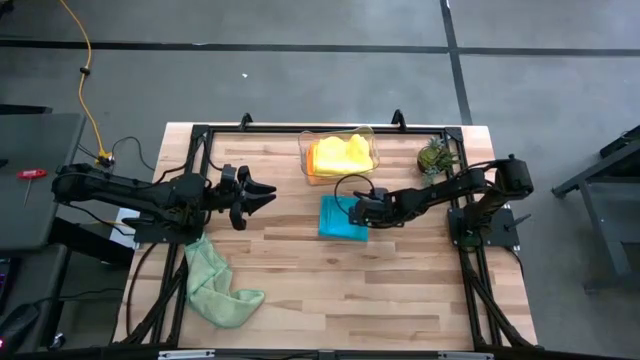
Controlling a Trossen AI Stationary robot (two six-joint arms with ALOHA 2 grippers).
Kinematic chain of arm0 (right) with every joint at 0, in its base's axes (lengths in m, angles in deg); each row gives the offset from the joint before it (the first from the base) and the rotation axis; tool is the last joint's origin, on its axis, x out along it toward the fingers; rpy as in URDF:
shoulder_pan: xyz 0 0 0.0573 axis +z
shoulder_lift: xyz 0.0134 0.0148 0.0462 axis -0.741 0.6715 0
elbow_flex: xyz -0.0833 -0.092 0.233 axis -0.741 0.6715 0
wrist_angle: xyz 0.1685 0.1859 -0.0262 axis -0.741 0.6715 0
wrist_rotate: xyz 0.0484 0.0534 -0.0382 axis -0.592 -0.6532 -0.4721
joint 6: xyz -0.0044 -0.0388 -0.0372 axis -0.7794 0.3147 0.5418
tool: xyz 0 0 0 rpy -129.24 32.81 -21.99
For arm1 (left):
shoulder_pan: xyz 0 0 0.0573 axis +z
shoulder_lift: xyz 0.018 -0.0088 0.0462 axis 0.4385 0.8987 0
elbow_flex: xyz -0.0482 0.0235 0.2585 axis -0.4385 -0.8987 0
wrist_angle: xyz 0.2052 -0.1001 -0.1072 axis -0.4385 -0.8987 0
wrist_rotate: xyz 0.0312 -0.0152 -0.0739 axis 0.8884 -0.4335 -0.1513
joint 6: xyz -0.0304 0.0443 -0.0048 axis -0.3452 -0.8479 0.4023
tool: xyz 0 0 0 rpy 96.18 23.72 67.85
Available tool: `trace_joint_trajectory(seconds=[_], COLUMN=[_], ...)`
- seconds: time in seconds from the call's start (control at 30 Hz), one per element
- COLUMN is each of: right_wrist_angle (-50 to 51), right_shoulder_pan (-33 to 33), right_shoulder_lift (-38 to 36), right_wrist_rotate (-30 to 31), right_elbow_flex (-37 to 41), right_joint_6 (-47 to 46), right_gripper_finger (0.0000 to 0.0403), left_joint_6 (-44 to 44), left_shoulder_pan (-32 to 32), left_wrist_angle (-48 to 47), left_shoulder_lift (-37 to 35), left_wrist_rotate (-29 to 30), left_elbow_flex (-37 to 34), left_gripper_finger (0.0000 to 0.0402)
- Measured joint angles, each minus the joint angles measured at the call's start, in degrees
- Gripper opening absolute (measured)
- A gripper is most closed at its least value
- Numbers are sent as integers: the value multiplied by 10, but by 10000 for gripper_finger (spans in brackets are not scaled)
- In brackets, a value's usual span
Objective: Fold microfiber towels
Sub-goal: Put the blue microfiber towel into the transparent bin
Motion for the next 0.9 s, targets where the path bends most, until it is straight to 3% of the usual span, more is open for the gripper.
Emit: trace_joint_trajectory(seconds=[0.5, 0.6, 0.77, 0.9], right_wrist_angle=[-25, -15, 3, 39], right_shoulder_pan=[-1, -5, -7, -7], right_shoulder_lift=[2, 2, -1, -27], right_wrist_rotate=[-36, -34, -34, -52], right_elbow_flex=[1, 0, 0, 1], right_joint_6=[13, 35, 100, 151], right_gripper_finger=[145, 111, 13, 8], left_joint_6=[-1, -1, 0, 0], left_shoulder_pan=[0, 0, 0, 0], left_wrist_angle=[0, 0, 0, 0], left_shoulder_lift=[0, 0, 0, 0], left_wrist_rotate=[0, 0, 0, 0], left_elbow_flex=[0, 0, 0, 0], left_gripper_finger=[118, 118, 118, 118])
